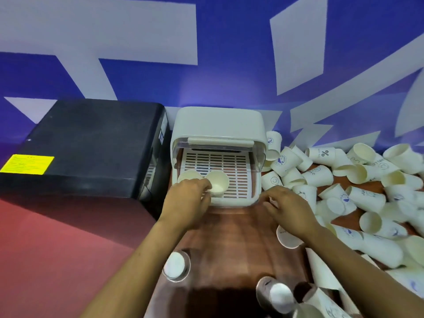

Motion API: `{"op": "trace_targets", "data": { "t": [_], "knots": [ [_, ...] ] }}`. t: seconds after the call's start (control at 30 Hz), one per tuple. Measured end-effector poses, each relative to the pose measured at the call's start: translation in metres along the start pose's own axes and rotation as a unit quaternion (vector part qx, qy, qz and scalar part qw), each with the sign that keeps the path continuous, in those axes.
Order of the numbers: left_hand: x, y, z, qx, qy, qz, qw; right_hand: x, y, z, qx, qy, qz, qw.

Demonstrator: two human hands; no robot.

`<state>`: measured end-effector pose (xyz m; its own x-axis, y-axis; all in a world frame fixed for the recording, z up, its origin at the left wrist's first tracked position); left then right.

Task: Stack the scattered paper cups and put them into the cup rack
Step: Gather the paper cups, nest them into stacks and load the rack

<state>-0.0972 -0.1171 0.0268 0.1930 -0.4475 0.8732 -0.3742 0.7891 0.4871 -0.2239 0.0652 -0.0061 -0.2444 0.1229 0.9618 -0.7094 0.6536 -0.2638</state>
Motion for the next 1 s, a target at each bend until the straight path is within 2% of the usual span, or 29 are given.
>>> {"op": "trace_targets", "data": {
  "t": [0.17,0.33,0.5,0.67,0.8,1.0],
  "knots": [
    [-0.022,0.043,-0.031,-0.054,-0.031,-0.078,0.995,0.008,0.038,-0.055,-0.083,-0.008,0.009,0.996],
    [-0.062,0.066,-0.060,-0.086,-0.099,-0.079,0.988,-0.004,0.053,-0.103,-0.115,-0.056,0.000,0.992],
    [-0.104,0.081,-0.099,-0.091,-0.190,-0.099,0.973,-0.013,0.045,-0.136,-0.067,-0.089,-0.008,0.994],
    [-0.150,0.097,-0.122,-0.078,-0.254,-0.026,0.964,-0.020,0.039,-0.164,0.012,-0.124,0.018,0.992],
    [-0.189,0.110,-0.134,-0.032,-0.266,-0.006,0.963,-0.036,0.050,-0.191,0.042,-0.179,-0.026,0.983],
    [-0.216,0.131,-0.143,-0.002,-0.233,0.077,0.969,-0.060,0.058,-0.218,0.108,-0.180,-0.093,0.973]
  ]
}}
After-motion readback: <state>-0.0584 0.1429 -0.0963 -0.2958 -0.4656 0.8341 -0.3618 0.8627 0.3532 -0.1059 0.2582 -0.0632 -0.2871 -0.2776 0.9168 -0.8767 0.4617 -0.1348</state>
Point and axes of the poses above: each hand's wrist, its own z-axis towards the middle knuckle, its own x-axis out of the back of the hand, y = z × x, the point moved 9 cm from there along z, towards the middle knuckle, and after that the axes turned 7 degrees about -z, right-handed, at the moved point
